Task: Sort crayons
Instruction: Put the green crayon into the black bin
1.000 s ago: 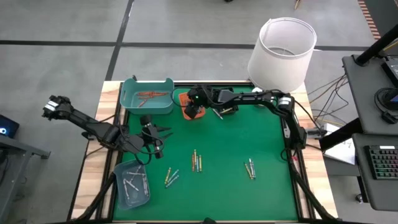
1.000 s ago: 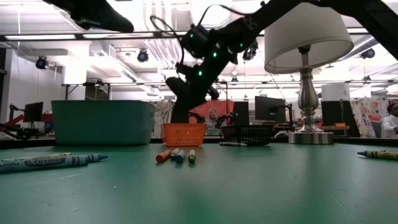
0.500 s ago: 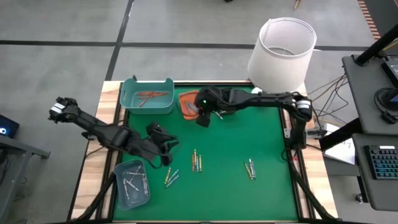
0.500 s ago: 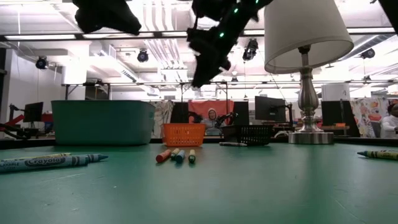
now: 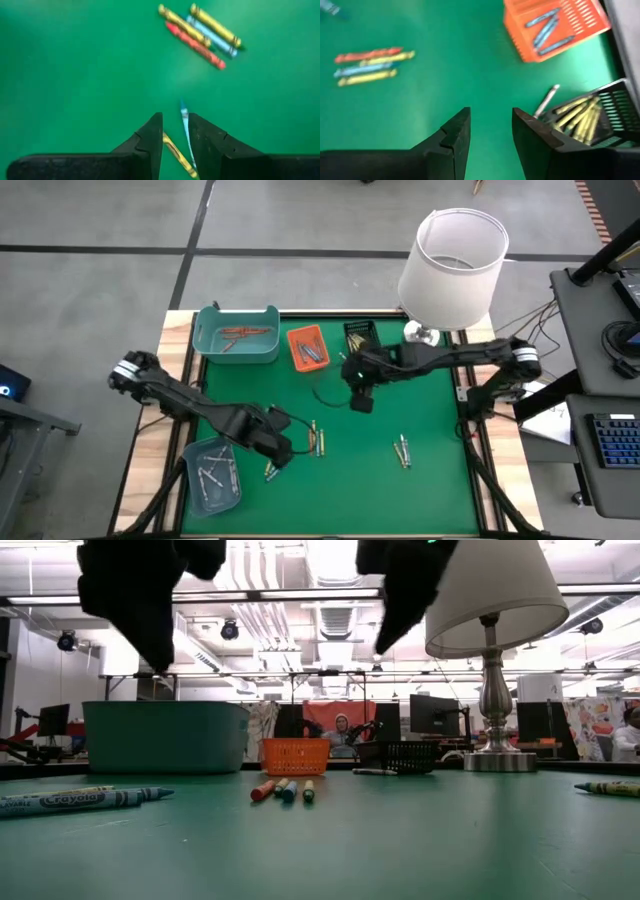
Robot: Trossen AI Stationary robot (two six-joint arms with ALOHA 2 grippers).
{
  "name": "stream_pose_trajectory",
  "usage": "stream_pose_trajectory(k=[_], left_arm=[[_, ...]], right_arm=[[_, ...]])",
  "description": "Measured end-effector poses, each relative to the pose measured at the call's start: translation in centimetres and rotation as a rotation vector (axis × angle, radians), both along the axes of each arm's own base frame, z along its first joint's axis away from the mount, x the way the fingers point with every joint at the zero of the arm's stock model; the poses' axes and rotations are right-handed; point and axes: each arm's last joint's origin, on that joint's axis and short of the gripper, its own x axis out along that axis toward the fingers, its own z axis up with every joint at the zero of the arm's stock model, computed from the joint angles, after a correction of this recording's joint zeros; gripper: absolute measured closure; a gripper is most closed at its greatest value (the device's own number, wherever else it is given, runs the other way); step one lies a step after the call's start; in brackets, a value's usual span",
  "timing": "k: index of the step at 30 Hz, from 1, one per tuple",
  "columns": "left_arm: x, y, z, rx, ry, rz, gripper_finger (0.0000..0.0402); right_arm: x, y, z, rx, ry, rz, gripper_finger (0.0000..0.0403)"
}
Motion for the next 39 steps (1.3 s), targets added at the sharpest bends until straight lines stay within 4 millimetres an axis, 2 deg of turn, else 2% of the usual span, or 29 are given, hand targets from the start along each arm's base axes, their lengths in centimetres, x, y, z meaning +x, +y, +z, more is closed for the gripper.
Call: stream_pose_trajectory(k=[6,15,25,39], left_arm=[[1.2,-1.1,-2.1,0.007,0.117,0.03,0.0326],[1.4,-3.3,-4.9,0.008,0.202,0.083,0.0326],[1.3,-3.9,-7.0,0.046,0.25,0.138,0.0309],[1.6,-4.3,-9.9,0.1,0.32,0.133,0.0302]], right_arm=[[-2.0,3.0,-1.9,0.036,0.012,0.022,0.0278],[-2.5,5.6,-3.8,0.059,-0.012,0.065,0.0276],[-2.8,6.7,-4.3,0.062,0.003,0.091,0.0276],[-2.6,6.8,-4.2,0.045,-0.012,0.124,0.028]])
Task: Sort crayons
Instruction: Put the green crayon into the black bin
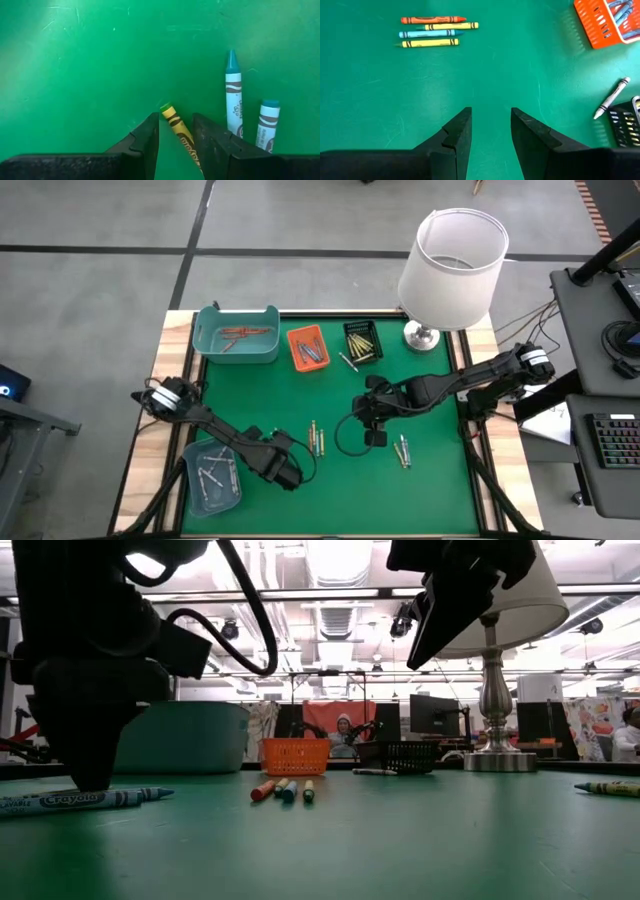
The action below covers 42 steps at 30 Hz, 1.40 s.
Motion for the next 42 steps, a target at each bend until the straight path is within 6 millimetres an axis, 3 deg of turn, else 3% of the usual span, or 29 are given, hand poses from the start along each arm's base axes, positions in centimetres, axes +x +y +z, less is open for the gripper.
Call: stream_pose_trajectory(k=[10,23,27,34,42], left_arm=[[0.1,0.0,-0.2,0.037,-0.015,-0.012,0.031],[0.2,0.3,-0.3,0.088,-0.036,-0.022,0.0392],[0.3,0.3,0.1,0.12,-0.062,-0.052,0.0396],[0.6,0.4,3.2,0.222,-0.223,-0.133,0.04],[0.0,2.2,9.9,0.37,-0.467,-0.276,0.0401]], right_arm=[[0.0,0.0,0.0,-0.001,0.0,0.002,0.028],[0.0,0.0,0.0,-0.001,-0.001,0.002,0.028],[0.0,0.0,0.0,-0.007,0.0,0.014,0.028],[-0.6,-0.1,-2.7,-0.044,0.018,0.078,0.028],[0.0,0.1,-4.5,-0.048,-0.167,0.134,0.028]])
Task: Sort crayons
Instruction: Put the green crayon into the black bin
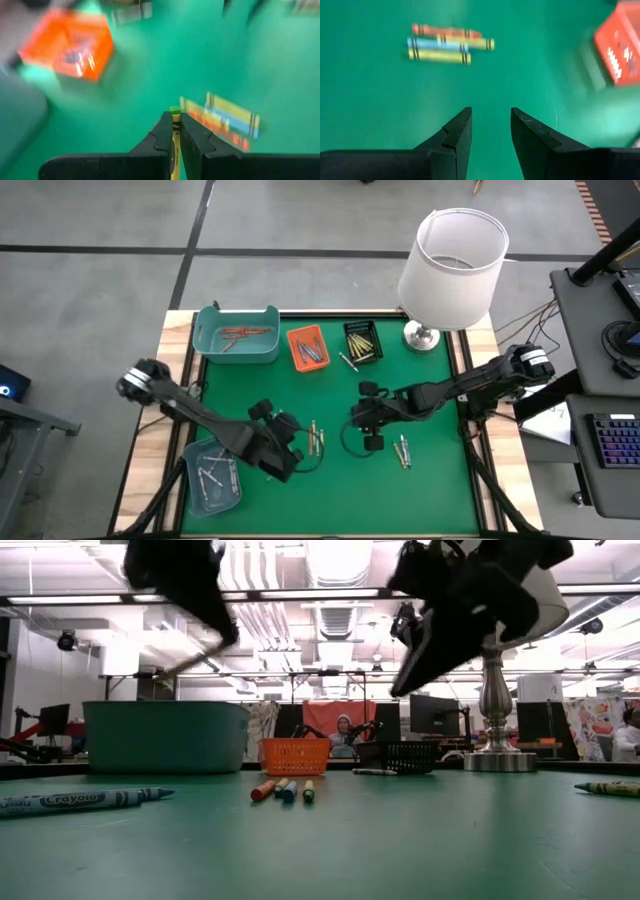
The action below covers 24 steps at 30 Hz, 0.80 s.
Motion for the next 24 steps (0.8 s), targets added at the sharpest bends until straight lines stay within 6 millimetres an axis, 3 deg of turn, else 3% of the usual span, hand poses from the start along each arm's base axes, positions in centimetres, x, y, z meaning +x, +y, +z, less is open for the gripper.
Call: stream_pose_trajectory(k=[6,10,15,24], left_arm=[[-0.7,0.7,5.1,0.141,-0.217,-0.175,0.0401],[-0.9,0.8,6.8,0.181,-0.4,-0.327,0.0401],[-2.0,1.9,5.9,0.192,-0.57,-0.422,0.0401],[-3.6,4.3,3.0,0.149,-0.767,-0.408,0.0401]], right_arm=[[1.8,0.1,1.4,0.006,-0.372,0.049,0.028],[2.3,0.3,2.6,-0.004,-0.628,0.074,0.028],[2.8,0.6,2.9,0.039,-0.722,0.195,0.028],[3.4,-0.2,4.2,0.079,-0.783,0.141,0.028]])
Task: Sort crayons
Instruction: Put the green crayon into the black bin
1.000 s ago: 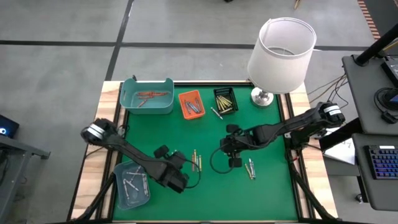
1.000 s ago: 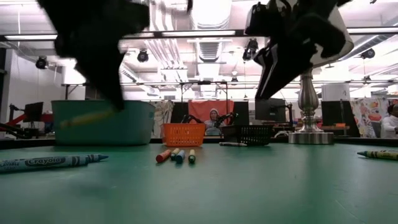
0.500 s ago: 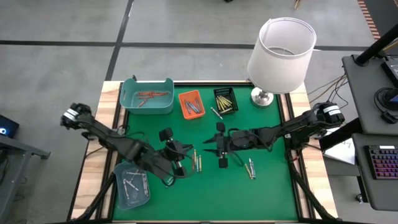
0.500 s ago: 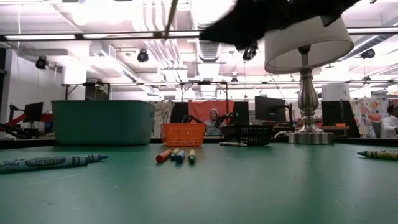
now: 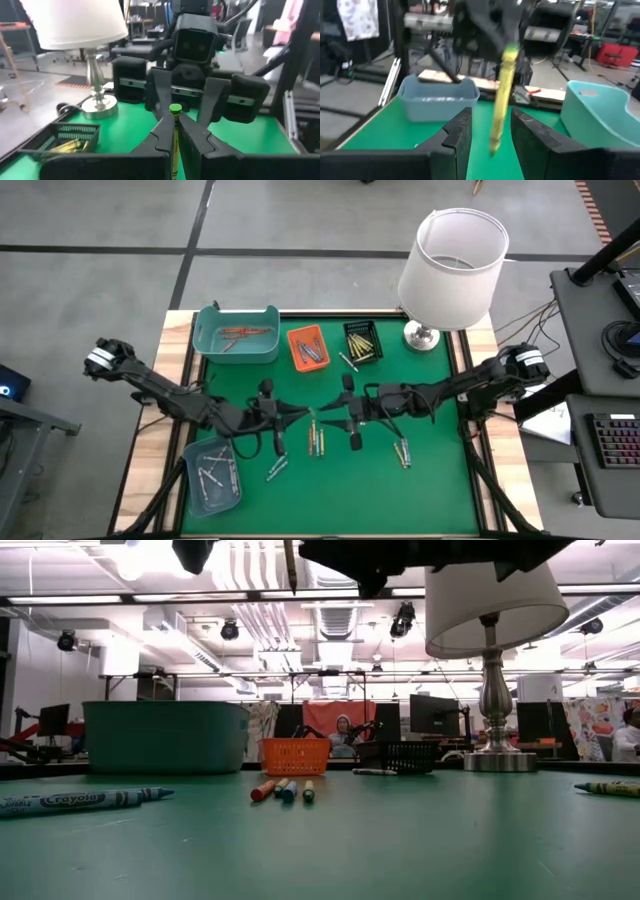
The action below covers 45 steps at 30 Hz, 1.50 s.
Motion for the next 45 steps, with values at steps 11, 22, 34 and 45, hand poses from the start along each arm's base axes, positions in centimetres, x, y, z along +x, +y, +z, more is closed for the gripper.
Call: stream_pose_trajectory(k=[11,22,34,45], left_arm=[[0.7,0.7,0.3,0.048,-0.062,0.022,0.0401],[1.5,0.7,0.5,0.07,-0.053,0.03,0.0401],[0.1,1.3,1.5,0.088,0.026,0.033,0.0329],[-2.7,2.9,4.2,0.138,0.117,0.162,0.0267]], right_arm=[[0.6,-1.6,1.0,0.046,-0.005,-0.049,0.0282],[0.7,-1.6,1.0,0.014,-0.009,-0.047,0.0364],[1.4,-4.2,1.8,-0.03,0.182,-0.257,0.0388],[-1.4,-14.2,1.0,0.138,0.631,-0.931,0.0389]])
